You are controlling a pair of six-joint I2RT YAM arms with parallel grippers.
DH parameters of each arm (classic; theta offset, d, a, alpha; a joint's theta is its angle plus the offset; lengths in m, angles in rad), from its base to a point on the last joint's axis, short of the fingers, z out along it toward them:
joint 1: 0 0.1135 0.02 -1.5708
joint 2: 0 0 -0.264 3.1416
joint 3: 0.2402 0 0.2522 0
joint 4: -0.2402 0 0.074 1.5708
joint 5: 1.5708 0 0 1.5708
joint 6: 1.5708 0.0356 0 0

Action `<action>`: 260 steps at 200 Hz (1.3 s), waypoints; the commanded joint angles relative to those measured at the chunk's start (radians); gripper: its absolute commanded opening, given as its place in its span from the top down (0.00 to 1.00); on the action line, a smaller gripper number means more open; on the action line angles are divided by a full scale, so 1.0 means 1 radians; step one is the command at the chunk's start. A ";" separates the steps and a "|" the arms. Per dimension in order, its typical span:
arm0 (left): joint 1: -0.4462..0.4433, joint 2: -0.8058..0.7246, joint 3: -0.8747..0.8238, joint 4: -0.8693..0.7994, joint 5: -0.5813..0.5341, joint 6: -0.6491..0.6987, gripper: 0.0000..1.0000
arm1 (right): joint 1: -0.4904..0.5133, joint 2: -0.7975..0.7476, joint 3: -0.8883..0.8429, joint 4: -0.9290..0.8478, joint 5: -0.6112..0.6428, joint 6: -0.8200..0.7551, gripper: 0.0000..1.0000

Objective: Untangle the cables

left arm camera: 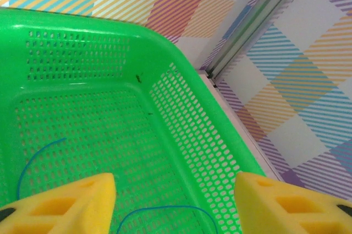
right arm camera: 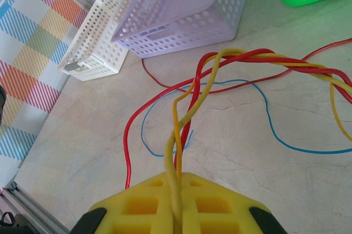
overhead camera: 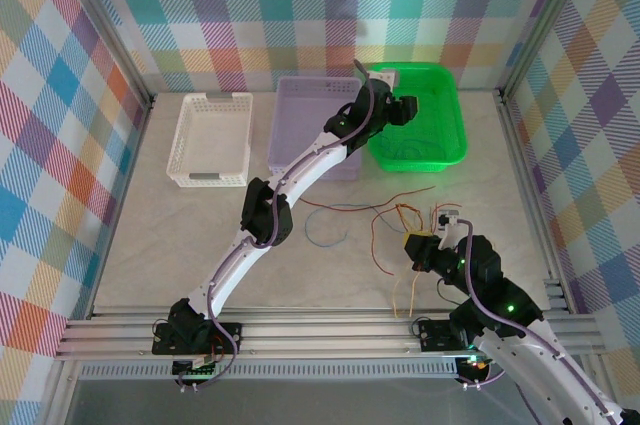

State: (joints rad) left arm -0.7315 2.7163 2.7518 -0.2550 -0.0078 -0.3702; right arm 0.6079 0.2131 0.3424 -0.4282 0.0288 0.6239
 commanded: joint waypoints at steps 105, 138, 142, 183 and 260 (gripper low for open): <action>-0.006 -0.055 0.029 -0.306 -0.017 0.085 0.11 | -0.003 0.047 0.020 0.037 0.025 0.029 1.00; -0.005 -0.087 0.029 -0.377 -0.065 0.103 0.00 | -0.003 0.053 0.002 0.061 0.024 0.029 1.00; -0.006 -0.089 0.029 -0.384 -0.067 0.103 0.00 | -0.004 0.055 0.003 0.063 0.024 0.027 1.00; -0.006 -0.131 0.029 -0.409 -0.066 0.093 0.00 | -0.004 0.085 0.003 0.085 0.023 0.024 1.00; -0.027 -0.252 0.029 -0.443 -0.027 0.093 0.00 | -0.004 0.145 0.036 0.124 0.020 0.015 1.00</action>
State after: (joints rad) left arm -0.7494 2.5549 2.7518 -0.6598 -0.0509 -0.2871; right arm 0.6079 0.3462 0.3424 -0.3538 0.0437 0.6472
